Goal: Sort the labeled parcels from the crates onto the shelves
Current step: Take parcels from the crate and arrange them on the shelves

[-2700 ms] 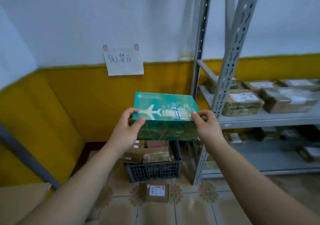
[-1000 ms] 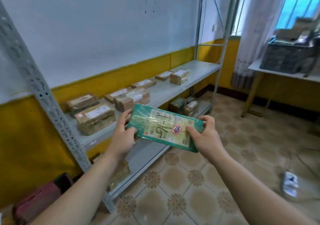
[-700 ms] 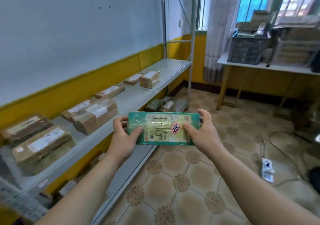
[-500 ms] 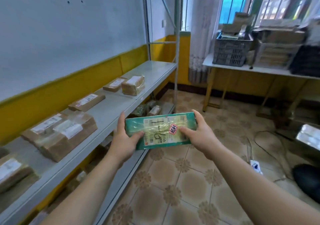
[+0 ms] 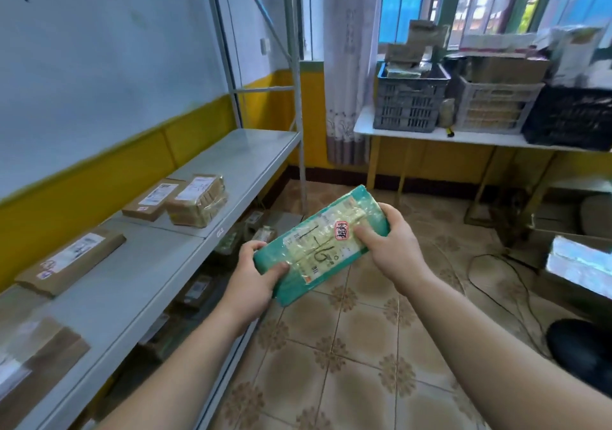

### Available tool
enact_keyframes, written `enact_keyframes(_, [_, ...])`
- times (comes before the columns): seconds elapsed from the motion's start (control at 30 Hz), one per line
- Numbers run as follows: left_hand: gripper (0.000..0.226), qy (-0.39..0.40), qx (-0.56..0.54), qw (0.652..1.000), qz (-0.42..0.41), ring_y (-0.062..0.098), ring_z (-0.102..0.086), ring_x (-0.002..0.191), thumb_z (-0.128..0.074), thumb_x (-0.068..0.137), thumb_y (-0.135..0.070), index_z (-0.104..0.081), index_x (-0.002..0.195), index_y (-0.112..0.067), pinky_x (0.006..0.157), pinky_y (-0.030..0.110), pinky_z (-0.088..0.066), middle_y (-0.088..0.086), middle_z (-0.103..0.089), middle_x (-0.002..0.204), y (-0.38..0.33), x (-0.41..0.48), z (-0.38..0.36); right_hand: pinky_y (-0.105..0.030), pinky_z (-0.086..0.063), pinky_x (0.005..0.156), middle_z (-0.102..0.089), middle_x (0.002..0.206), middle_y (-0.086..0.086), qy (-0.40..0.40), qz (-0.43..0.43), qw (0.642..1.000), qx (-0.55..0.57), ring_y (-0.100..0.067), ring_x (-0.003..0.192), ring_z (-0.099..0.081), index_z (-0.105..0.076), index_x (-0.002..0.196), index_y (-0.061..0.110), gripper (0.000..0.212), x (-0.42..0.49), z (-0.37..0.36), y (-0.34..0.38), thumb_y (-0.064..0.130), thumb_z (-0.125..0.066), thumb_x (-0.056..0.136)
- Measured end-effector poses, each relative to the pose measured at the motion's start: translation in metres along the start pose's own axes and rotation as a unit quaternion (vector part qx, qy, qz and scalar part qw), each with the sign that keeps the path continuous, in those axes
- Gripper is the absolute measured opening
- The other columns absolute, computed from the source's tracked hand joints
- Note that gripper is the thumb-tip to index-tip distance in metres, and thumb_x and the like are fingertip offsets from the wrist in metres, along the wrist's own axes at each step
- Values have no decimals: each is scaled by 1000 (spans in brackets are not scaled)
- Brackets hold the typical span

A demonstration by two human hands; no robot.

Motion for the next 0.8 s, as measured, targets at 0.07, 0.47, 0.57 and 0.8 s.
enact_keyframes(0.07, [34,-11,-10,1000,-4,19,-66,101,-61,94,-22,-43,117,-39,79,43,-60,-1,-58,119,-2,22,-11,-24,-60,63,-54,127,0,28,12,1000,-1,-12,94,-69,-41,140,35,56,36,-5,-1,30,-69,91])
enact_keyframes(0.47, [39,-185,71,976,88,17,-56,112,-58,95,-27,-45,131,-35,97,42,-49,-4,-52,128,25,52,5,-36,-59,78,-51,138,0,220,55,966,-127,-17,104,-63,-31,146,33,64,144,-115,-10,42,-63,91])
enact_keyframes(0.57, [40,-235,80,961,122,18,-56,110,-62,93,-29,-47,130,-33,99,43,-48,0,-52,126,47,22,32,-34,-52,78,-48,141,-2,273,73,946,-162,-19,104,-60,-29,150,29,68,124,-160,-6,46,-61,92])
enact_keyframes(0.8, [29,-324,9,933,159,15,-60,104,-59,95,-19,-53,121,-29,90,38,-53,3,-59,122,100,-74,99,-27,-42,73,-49,139,-2,383,149,888,-204,-15,97,-57,-39,145,24,63,28,-268,16,44,-63,91])
Point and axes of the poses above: each hand's wrist, its own x-axis towards the middle knuckle, its own z-axis out of the back of the hand, y = z × x, the point moved 6 cm from there along x, towards the middle knuckle
